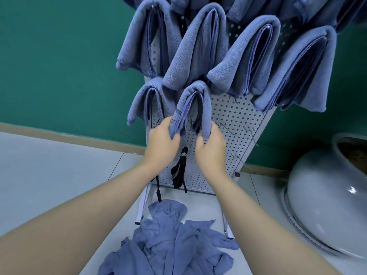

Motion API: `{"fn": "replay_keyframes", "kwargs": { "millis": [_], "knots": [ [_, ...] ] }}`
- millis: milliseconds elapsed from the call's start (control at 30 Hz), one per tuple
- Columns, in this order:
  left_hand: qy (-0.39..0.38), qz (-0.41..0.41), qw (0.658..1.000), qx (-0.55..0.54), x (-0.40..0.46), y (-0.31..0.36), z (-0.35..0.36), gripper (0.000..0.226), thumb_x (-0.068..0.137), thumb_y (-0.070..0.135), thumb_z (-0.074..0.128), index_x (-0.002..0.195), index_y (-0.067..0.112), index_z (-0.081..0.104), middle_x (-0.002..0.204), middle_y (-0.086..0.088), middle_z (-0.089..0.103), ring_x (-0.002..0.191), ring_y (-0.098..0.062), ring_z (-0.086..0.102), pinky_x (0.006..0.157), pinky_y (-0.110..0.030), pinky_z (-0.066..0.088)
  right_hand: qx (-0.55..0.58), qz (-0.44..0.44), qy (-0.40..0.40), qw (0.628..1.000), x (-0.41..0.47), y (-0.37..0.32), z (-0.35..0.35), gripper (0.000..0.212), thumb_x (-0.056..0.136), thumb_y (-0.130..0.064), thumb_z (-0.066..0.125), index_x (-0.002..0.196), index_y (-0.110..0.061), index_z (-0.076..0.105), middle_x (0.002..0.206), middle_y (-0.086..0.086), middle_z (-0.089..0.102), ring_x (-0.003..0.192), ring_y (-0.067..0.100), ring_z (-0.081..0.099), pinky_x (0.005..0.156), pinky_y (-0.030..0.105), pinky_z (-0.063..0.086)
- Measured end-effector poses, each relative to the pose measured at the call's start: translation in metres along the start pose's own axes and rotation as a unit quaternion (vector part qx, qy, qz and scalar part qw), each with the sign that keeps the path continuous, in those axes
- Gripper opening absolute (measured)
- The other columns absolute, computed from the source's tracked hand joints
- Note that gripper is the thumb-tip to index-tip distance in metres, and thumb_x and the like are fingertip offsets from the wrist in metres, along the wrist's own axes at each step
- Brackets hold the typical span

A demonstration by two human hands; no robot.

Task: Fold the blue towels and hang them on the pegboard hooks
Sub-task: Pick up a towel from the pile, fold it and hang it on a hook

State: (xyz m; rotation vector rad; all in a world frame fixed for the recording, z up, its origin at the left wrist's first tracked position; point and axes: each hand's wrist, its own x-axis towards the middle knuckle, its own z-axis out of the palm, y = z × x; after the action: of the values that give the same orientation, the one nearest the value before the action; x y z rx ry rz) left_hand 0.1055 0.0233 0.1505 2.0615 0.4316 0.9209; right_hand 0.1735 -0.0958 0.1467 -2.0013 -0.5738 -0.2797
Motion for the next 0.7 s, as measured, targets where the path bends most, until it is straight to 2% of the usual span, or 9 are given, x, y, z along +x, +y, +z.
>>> {"fn": "replay_keyframes", "kwargs": {
  "millis": [67, 133, 200, 233, 333, 433, 600, 700],
  "knots": [
    [0.000, -0.010, 1.000, -0.013, -0.015, -0.011, -0.004, 0.029, 0.094, 0.006, 0.059, 0.115, 0.025, 0.064, 0.079, 0.018, 0.063, 0.072, 0.006, 0.057, 0.068, -0.009, 0.044, -0.003, 0.014, -0.013, 1.000, -0.017, 0.007, -0.002, 0.035, 0.103, -0.017, 0.053, 0.138, -0.014, 0.053, 0.127, -0.002, 0.061, 0.110, 0.014, 0.055, 0.088, 0.028, 0.041],
    [-0.014, -0.020, 0.999, -0.023, -0.031, -0.021, -0.009, 0.042, 0.095, 0.006, 0.060, 0.134, 0.022, 0.060, 0.100, 0.014, 0.069, 0.092, 0.001, 0.063, 0.089, -0.020, 0.052, 0.001, 0.041, -0.031, 0.999, -0.035, 0.014, -0.005, 0.045, 0.104, -0.021, 0.054, 0.147, -0.012, 0.046, 0.142, 0.002, 0.056, 0.130, 0.018, 0.052, 0.102, 0.029, 0.042],
    [-0.032, -0.030, 0.999, -0.015, -0.047, -0.032, -0.013, 0.049, 0.097, 0.008, 0.060, 0.144, 0.021, 0.054, 0.119, 0.011, 0.067, 0.112, -0.007, 0.062, 0.101, -0.027, 0.050, 0.014, 0.052, -0.042, 0.998, -0.055, 0.022, -0.006, 0.050, 0.105, -0.022, 0.053, 0.153, -0.014, 0.042, 0.150, 0.002, 0.051, 0.139, 0.017, 0.048, 0.113, 0.034, 0.041],
    [-0.039, -0.039, 0.998, -0.007, -0.055, -0.039, -0.015, 0.050, 0.098, 0.009, 0.059, 0.146, 0.019, 0.052, 0.125, 0.009, 0.065, 0.115, -0.008, 0.061, 0.104, -0.030, 0.049, 0.013, 0.042, -0.039, 0.998, -0.064, 0.027, -0.007, 0.049, 0.105, -0.021, 0.053, 0.153, -0.014, 0.044, 0.150, 0.001, 0.051, 0.138, 0.015, 0.049, 0.115, 0.036, 0.041],
    [-0.076, -0.057, 0.994, 0.050, -0.079, -0.067, -0.023, 0.048, 0.100, 0.012, 0.056, 0.148, 0.016, 0.052, 0.131, -0.001, 0.066, 0.119, -0.016, 0.062, 0.106, -0.040, 0.050, -0.019, -0.012, -0.034, 0.999, -0.090, 0.047, -0.008, 0.042, 0.104, -0.016, 0.054, 0.146, -0.011, 0.052, 0.145, 0.001, 0.055, 0.131, 0.016, 0.054, 0.111, 0.034, 0.043],
    [-0.148, -0.074, 0.978, 0.124, -0.106, -0.096, -0.029, 0.047, 0.101, 0.013, 0.057, 0.147, 0.013, 0.053, 0.136, -0.008, 0.065, 0.121, -0.025, 0.063, 0.103, -0.038, 0.050, -0.070, -0.025, -0.081, 0.994, -0.111, 0.076, -0.005, 0.037, 0.103, -0.015, 0.055, 0.139, -0.009, 0.057, 0.140, 0.002, 0.059, 0.125, 0.018, 0.058, 0.105, 0.033, 0.047],
    [-0.315, -0.158, 0.918, 0.183, -0.149, -0.144, -0.012, 0.050, 0.101, 0.023, 0.061, 0.149, 0.012, 0.051, 0.149, -0.006, 0.055, 0.131, -0.025, 0.056, 0.107, -0.031, 0.043, -0.136, 0.017, -0.214, 0.967, -0.150, 0.128, 0.005, 0.036, 0.102, -0.022, 0.057, 0.137, -0.013, 0.058, 0.136, 0.000, 0.059, 0.122, 0.019, 0.057, 0.098, 0.030, 0.046],
    [-0.417, -0.171, 0.875, 0.180, -0.177, -0.167, 0.007, 0.038, 0.099, 0.029, 0.063, 0.130, 0.008, 0.063, 0.133, -0.012, 0.063, 0.122, -0.029, 0.059, 0.100, -0.032, 0.047, -0.156, 0.088, -0.339, 0.923, -0.169, 0.159, 0.022, 0.048, 0.102, -0.030, 0.061, 0.144, -0.011, 0.051, 0.145, 0.003, 0.053, 0.128, 0.022, 0.055, 0.100, 0.031, 0.044]
  ]
}}
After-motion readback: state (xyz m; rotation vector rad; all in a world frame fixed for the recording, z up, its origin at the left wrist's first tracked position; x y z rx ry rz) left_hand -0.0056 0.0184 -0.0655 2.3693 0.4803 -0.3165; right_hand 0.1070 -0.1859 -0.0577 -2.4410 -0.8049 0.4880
